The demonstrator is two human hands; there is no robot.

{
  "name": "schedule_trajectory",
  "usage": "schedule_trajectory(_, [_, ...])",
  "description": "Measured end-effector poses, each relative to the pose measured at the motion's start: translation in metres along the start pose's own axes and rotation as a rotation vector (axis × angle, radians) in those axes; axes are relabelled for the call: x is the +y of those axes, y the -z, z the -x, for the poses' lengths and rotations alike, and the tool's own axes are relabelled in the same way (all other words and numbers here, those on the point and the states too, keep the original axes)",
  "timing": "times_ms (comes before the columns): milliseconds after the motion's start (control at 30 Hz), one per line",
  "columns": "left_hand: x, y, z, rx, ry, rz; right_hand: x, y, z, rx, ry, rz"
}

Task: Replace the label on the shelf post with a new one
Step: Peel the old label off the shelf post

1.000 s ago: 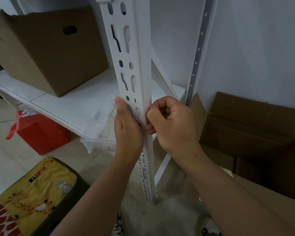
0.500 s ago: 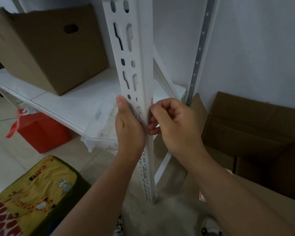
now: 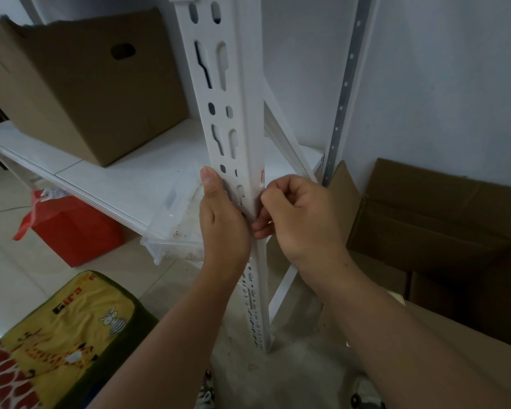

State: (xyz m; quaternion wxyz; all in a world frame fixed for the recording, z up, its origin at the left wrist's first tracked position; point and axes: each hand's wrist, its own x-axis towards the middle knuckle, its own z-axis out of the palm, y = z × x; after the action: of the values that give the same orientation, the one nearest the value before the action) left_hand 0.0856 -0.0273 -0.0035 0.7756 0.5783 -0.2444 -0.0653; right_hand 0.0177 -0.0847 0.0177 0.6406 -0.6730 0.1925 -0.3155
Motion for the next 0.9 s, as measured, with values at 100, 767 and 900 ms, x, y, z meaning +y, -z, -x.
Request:
schedule_trajectory(100, [-0.003,0.003,-0.003,-0.014,0.011,0.000,0.002,0.001,0.003,-0.010,-0.085,-0.132])
schedule_trajectory(767, [-0.003,-0.002,-0.001,0.074,0.003,-0.021,0.005,-0.002,0.001,0.018,-0.032,0.014])
schedule_trajectory(900, [-0.001,0.000,-0.004,0.070,0.031,-0.017,0.007,0.005,0.005,0.005,-0.086,-0.150])
